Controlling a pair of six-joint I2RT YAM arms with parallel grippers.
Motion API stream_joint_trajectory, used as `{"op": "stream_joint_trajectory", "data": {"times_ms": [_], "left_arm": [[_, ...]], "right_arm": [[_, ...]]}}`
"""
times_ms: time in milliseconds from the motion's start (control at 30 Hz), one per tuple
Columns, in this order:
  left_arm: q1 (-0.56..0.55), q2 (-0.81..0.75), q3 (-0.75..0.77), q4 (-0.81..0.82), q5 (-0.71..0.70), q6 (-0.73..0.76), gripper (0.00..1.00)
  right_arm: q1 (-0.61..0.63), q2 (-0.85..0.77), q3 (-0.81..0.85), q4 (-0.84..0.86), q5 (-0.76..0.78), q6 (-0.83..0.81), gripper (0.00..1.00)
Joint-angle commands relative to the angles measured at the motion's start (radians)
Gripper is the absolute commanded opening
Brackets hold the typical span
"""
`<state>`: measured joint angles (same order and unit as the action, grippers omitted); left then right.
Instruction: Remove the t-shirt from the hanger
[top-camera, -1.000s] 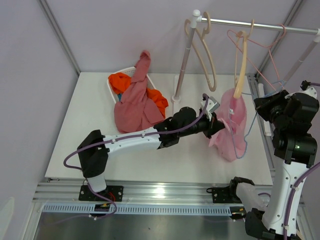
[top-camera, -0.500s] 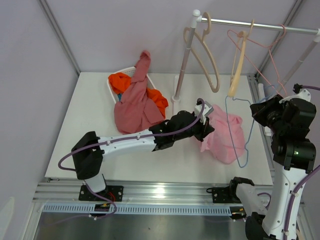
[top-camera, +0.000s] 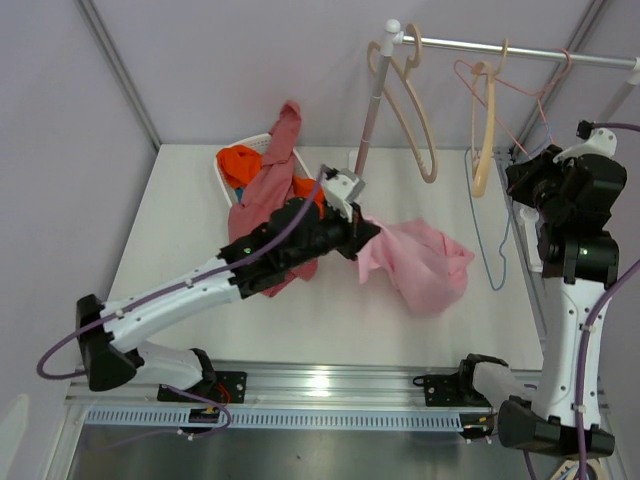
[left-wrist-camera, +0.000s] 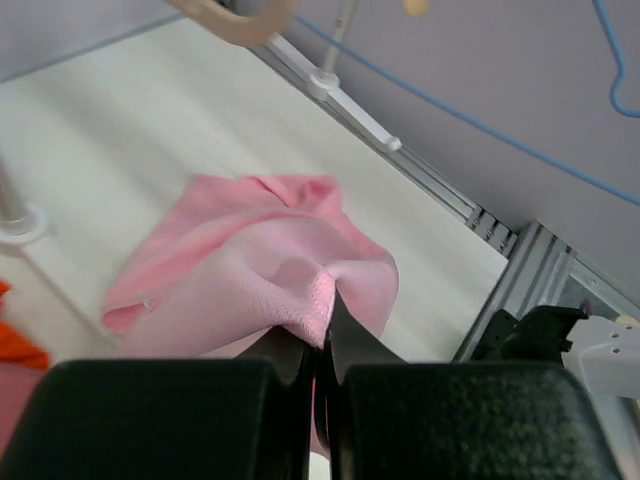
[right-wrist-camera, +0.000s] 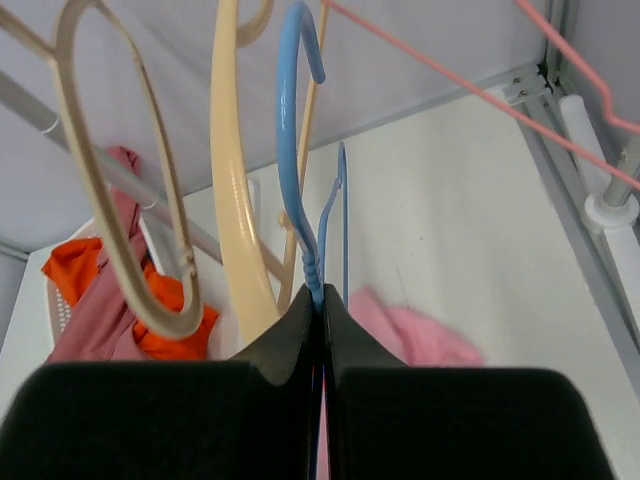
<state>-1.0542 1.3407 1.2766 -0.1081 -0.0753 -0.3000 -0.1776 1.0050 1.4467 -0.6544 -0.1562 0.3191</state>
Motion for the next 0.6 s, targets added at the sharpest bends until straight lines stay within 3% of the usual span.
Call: {"op": "stream_joint_trajectory", "data": {"times_ms": [0,133,267,367,567], "left_arm": [[0.092,-0.127,-0.008,-0.136,-0.024,-0.025,0.01],[0.207,-0.247,0.000,-0.225,-0.057,-0.004,0.01],[0.413,-0.313,0.084,-0.271,0.012,0.006,0.01],[0.542,-0.292,0.196,-0.283,0.098,-0.014,0.01],[0.602,-0.125,0.420,-0.164,0.143,0.002,0.01]], "right_arm": [[0.004,0.052,0.107,0.117,0.052,-0.058,0.00],[0.006,0.109,0.150,0.174,0.080,-0.089,0.00],[0.006,0.170,0.193,0.248,0.038,-0.092,0.00],[0.004,0.222,0.213,0.324,-0.015,-0.097,0.00],[0.006,0.346,0.294,0.384,-0.083,-0.100,0.00]]}}
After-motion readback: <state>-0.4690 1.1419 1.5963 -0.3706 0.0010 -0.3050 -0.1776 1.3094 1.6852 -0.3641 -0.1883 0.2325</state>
